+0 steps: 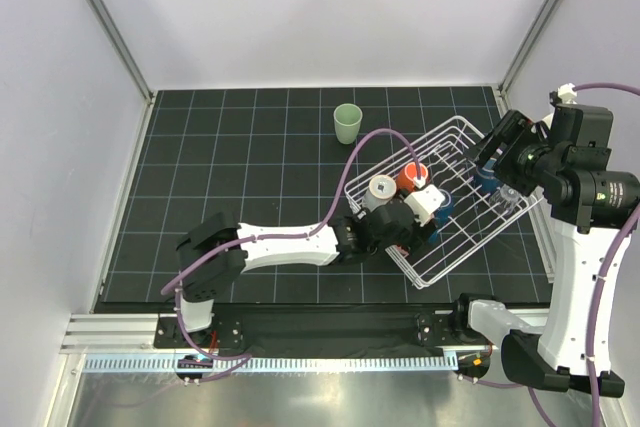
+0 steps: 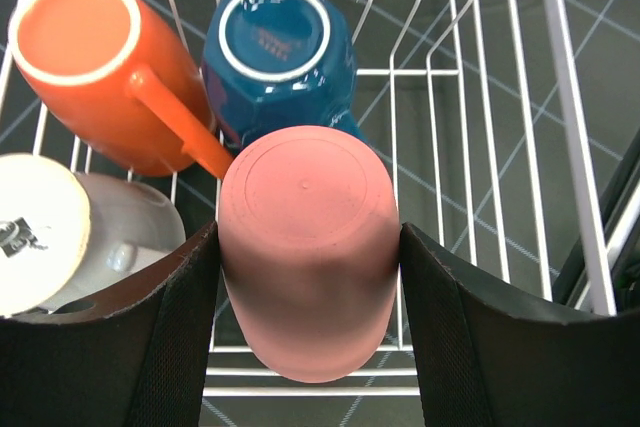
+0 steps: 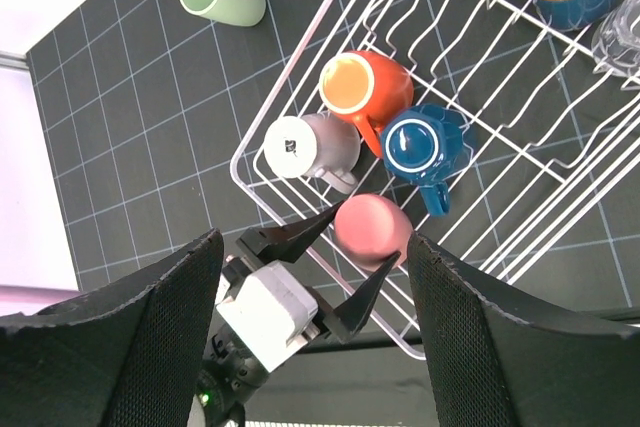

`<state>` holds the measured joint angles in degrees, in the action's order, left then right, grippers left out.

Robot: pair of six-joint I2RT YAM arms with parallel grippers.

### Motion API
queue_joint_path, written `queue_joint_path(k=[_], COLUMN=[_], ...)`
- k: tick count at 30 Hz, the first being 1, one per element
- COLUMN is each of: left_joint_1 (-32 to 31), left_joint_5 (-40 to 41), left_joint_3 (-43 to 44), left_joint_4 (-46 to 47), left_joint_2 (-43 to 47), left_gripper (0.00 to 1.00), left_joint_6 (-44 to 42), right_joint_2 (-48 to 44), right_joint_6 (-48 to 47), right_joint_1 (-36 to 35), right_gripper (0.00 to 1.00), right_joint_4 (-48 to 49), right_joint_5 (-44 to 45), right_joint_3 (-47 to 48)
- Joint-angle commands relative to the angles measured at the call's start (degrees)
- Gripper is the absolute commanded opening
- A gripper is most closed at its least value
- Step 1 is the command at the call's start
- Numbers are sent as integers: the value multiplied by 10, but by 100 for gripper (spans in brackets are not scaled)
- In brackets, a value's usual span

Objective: Load the cups into the dish rack

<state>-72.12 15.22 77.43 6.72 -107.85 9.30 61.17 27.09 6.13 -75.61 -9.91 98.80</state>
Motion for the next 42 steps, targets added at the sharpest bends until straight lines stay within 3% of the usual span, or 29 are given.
queue_joint_path(k=[1,12,28,42], left_joint_1=[-3,-4,-3,-3], left_joint_5=[23,27,26,34], left_joint_3=[-12,-35,-39,15], left_joint_4=[56,87,62,62], left_joint_2=[1,-15,-25,-51], left_gripper=[0,0,4,0], left_joint_6=[12,28,45,31], right_joint_2=[-10,-10,-13,-22], right_joint_6=[-4,0,0,-1], right_joint_1=[1,1,0,0], right_gripper=[75,75,75,75], right_joint_4=[1,6,11,9], right_joint_5=[-12,-27,-34,-41], right_joint_3=[-11,-22,-38,-54])
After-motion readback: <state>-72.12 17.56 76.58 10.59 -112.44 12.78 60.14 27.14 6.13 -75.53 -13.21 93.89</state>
